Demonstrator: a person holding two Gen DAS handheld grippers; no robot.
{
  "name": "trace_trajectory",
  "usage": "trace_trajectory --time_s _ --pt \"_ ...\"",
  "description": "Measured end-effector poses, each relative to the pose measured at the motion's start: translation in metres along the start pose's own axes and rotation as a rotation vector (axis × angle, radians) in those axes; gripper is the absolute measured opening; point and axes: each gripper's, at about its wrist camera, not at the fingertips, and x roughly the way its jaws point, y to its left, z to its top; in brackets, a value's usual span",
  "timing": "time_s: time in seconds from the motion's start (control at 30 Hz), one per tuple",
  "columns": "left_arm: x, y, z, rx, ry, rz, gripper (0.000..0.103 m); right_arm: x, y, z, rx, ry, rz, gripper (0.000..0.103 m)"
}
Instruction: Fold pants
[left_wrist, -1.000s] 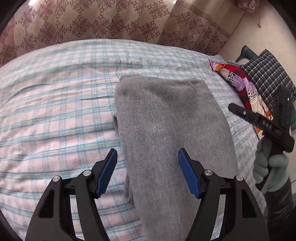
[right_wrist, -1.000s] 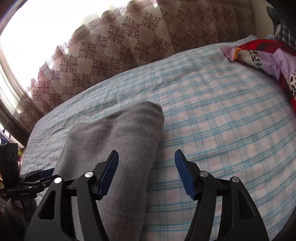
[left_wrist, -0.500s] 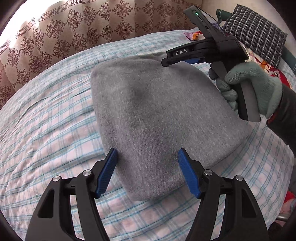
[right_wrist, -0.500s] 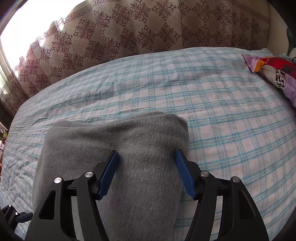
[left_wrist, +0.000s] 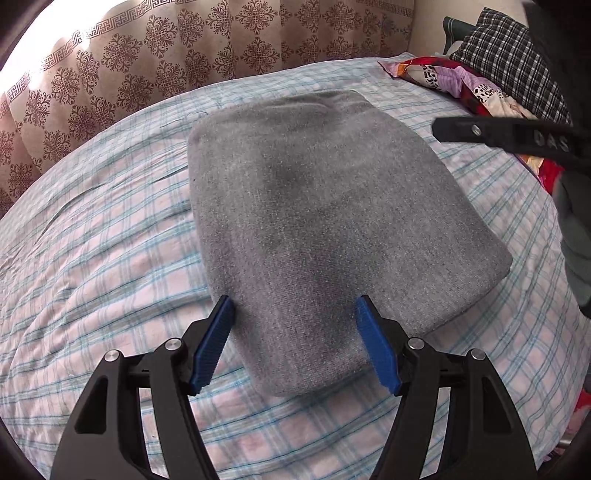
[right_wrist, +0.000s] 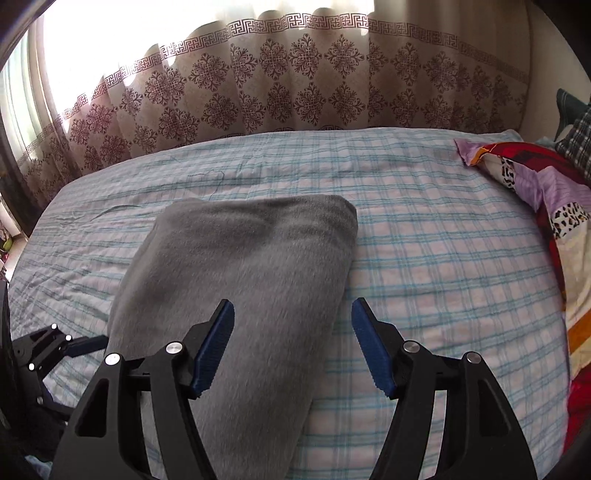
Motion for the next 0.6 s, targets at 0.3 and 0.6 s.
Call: trace_trajectory --time_s 0.3,0.6 --pt "-0.008 -0.005 -0.012 -0.022 0.008 0.032 0.07 -0.02 0.001 -0.092 0.081 0.1 -0.025 0.067" --pt "-0.027 -0.013 -0.023 -0.063 -0.015 0.108 0.071 -0.027 -0.002 -0.099 0.109 0.094 -0.021 0.071"
